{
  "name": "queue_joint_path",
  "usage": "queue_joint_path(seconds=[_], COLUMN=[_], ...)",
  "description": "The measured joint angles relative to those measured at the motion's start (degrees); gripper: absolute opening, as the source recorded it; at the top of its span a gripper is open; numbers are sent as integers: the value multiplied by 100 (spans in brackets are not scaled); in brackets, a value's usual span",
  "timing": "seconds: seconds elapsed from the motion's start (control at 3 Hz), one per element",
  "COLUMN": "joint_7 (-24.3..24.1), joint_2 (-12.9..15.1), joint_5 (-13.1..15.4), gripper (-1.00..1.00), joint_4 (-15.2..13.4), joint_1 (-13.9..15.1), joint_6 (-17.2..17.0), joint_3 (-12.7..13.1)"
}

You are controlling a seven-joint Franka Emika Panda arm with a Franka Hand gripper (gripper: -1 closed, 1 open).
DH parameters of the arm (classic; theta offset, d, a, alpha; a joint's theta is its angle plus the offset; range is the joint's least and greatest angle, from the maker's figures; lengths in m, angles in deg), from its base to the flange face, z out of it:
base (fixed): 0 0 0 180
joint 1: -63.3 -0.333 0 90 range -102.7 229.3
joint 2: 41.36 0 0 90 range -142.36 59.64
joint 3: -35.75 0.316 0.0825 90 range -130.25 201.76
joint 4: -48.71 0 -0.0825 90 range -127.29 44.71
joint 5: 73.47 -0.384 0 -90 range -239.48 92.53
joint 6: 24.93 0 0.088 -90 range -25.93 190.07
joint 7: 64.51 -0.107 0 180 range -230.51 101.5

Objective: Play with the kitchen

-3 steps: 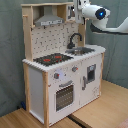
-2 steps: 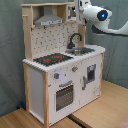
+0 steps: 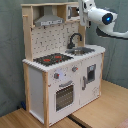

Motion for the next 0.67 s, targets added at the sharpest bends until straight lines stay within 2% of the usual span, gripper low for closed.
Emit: queue_joint_path(seconds=[0.33,0.67], joint_7=[-29,-30], joint_2=[-297,-403], joint_5=[0,2], gripper=[-100,-100], joint_4=[-406,-587], joint_1=[-230,-240], joint_6=[39,47], joint_3=[-259,-300])
